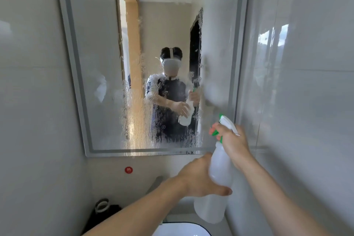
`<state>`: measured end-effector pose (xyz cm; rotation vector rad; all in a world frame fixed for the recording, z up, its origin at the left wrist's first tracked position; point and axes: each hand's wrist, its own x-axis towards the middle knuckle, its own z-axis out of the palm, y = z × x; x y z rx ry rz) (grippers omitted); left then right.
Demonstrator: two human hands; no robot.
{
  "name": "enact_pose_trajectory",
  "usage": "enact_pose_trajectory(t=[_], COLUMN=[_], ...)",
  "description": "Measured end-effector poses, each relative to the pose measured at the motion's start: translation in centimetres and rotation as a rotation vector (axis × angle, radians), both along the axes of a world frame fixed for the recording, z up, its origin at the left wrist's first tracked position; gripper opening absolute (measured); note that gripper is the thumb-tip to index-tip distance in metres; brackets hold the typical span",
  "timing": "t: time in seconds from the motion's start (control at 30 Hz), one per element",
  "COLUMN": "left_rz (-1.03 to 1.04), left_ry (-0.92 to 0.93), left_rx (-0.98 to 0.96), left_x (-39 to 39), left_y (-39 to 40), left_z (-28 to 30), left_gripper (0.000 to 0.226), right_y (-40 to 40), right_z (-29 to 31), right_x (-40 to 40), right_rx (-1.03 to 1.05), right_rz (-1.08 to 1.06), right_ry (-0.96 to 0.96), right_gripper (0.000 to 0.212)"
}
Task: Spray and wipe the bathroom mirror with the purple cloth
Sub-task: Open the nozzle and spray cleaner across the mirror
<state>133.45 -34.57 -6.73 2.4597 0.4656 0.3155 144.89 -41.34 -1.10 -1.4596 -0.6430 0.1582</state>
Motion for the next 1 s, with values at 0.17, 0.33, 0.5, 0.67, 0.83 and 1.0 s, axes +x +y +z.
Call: enact_pose_trajectory(t=[0.17,0.33,0.5,0.67,0.83,1.0], left_rz=[-0.010,-0.028,-0.060,-0.072,-0.076,-0.103], left_ry=[0.074,0.118,0.138,0.169,0.292,0.343], left_rx=[-0.012,-0.054,-0.177,-0.290,-0.308,-0.357], left_x=[-0.3,0.4,0.7,-0.3,-0.8,-0.5], left_y=[-0.3,-0.6,-1.7,-3.3,-5.1,-7.3], left_z=[-2.1,-4.6,-8.4,-13.7,-18.3,-20.3], left_gripper=[0.078,0.082,0.084,0.081,0.092,0.088], right_y=[0.1,-0.3,-2.1,-4.9,-7.7,-9.5], right_z=[-3.2,-5.8,-9.0,-14.0,-19.4,-21.5], right_x=[0.1,0.4,-0.2,-0.4,-1.1,-1.9], right_rx=[-0.020,-0.059,-0.153,-0.211,-0.242,-0.289], right_rz=[-0.003,0.001,0.041,0.151,0.114,0.058], right_ry=[0.008,0.053,-0.081,-0.025,0.096,0.083], right_gripper=[0.029,0.023,0.034,0.018,0.017,0.024])
